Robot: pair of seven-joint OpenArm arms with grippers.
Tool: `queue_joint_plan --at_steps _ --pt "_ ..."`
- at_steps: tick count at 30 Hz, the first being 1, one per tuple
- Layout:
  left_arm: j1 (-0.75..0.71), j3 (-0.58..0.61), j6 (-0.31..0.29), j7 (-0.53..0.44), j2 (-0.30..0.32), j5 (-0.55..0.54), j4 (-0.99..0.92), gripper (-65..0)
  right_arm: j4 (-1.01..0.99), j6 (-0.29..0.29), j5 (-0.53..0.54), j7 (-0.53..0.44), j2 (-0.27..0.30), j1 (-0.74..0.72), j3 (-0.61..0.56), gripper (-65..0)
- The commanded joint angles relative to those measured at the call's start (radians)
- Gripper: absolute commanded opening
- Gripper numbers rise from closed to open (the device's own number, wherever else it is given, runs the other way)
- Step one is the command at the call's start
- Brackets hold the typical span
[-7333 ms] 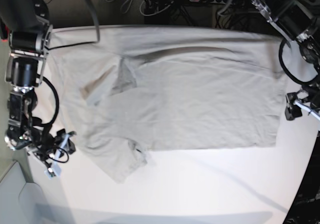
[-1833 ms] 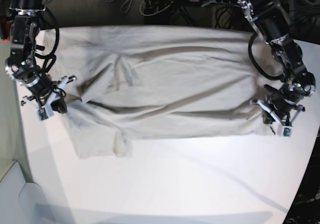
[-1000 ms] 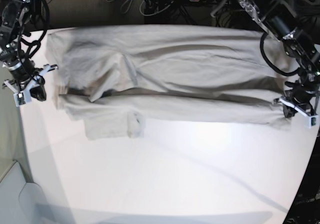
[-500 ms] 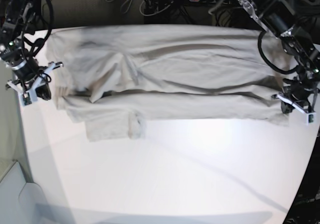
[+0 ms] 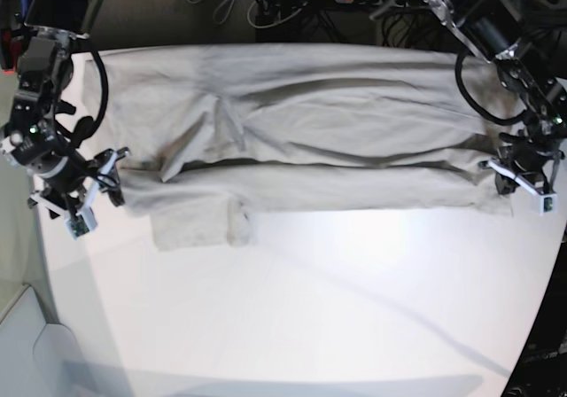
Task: Layout the t-shirt on the table in an organized manner, then fold the t-shirt properly
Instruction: 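Lift the hem with both grippers and fold it toward the collar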
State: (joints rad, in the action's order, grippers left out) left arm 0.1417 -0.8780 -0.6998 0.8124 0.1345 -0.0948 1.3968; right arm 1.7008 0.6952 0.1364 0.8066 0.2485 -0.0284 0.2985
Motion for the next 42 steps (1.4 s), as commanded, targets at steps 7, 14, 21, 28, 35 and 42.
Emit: queue_joint_plan --at_steps 7,14,21,28,35,42 --pt "0.017 0.001 0.002 -0.017 0.017 -0.013 0.020 -64.9 -0.193 0.003 -0.054 -0.011 -0.008 -0.129 0.001 -29.0" --pt "0.017 0.000 0.002 -0.018 0.017 -0.013 0.020 -64.9 -0.281 0.003 -0.065 -0.014 -0.008 -0.170 0.001 -29.2" --pt "0.020 0.003 0.002 -0.024 0.017 -0.012 0.013 -64.9 -0.282 0.003 -0.060 -0.014 -0.013 -0.167 0.000 -39.9" --pt "0.023 0.003 0.002 -0.028 0.017 -0.012 0.009 -64.9 -0.282 0.003 -0.063 -0.013 -0.031 -0.163 -0.043 -45.0" --pt "0.022 0.000 0.002 -0.028 0.018 -0.012 0.013 -64.9 -0.282 0.003 -0.065 -0.013 -0.038 -0.163 -0.043 -34.5" --pt "0.019 0.000 0.002 -0.028 0.020 -0.012 0.019 -64.9 -0.284 0.003 -0.065 -0.013 -0.036 -0.163 -0.042 -32.8"
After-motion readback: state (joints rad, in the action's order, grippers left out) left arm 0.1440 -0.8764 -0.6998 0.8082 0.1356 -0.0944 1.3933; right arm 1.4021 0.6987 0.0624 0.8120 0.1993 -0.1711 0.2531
